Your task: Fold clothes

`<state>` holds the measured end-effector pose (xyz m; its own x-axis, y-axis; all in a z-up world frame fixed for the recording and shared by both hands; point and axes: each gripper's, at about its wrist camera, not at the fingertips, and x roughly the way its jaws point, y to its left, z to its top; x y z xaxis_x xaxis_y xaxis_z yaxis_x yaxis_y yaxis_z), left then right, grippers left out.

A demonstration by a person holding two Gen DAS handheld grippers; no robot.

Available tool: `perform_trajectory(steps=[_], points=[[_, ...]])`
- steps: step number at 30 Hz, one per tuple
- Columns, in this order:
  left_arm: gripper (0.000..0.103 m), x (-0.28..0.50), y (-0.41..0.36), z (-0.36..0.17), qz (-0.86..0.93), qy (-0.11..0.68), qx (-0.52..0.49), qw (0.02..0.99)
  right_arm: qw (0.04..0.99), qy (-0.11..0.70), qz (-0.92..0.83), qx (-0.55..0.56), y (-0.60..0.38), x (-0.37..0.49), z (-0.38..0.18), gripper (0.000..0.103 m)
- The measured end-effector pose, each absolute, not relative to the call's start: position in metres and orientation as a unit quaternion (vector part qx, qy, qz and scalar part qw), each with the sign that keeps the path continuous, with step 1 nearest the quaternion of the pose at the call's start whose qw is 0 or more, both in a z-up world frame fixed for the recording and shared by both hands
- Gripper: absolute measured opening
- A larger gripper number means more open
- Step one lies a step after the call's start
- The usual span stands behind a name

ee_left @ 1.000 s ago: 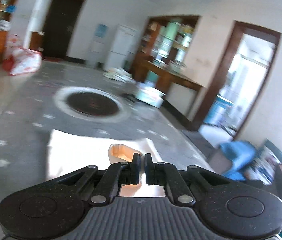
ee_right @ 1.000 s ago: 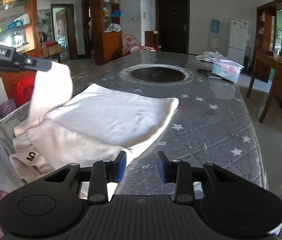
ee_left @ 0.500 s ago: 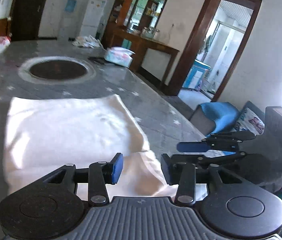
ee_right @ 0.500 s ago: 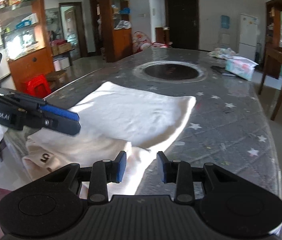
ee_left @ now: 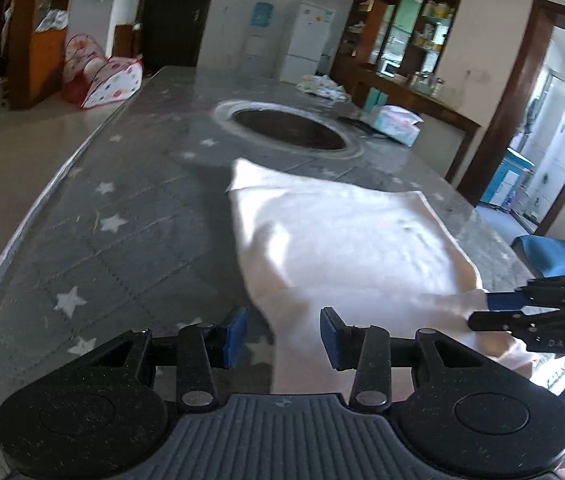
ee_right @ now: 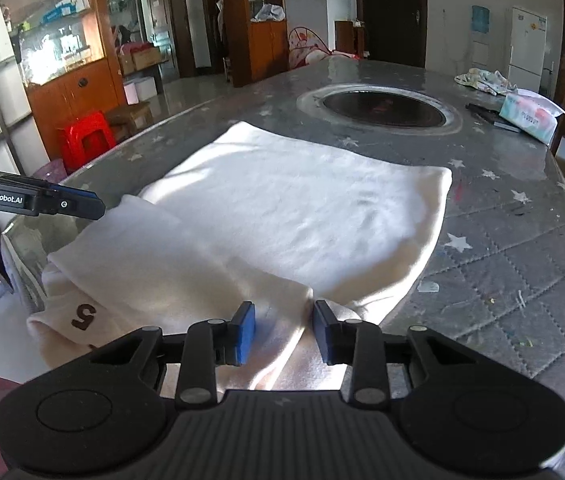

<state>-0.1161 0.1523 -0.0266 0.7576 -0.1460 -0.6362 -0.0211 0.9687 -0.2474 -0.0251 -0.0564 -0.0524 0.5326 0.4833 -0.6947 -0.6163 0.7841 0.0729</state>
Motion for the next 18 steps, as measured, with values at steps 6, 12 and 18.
perform_trajectory(steps=[6,12,18], points=[[0.04,-0.109,0.149,-0.027,-0.047,0.337,-0.116,0.933,0.872,0.37,0.304,-0.095,-0.056,-0.025,-0.052,0.025],[0.037,-0.091,0.143,-0.039,-0.028,0.348,-0.064,0.935,0.875,0.365,0.293,-0.127,-0.052,-0.028,-0.047,0.024],[0.037,-0.1,0.141,-0.023,-0.047,0.335,-0.053,0.939,0.875,0.337,0.319,-0.137,-0.053,-0.039,-0.026,0.024]])
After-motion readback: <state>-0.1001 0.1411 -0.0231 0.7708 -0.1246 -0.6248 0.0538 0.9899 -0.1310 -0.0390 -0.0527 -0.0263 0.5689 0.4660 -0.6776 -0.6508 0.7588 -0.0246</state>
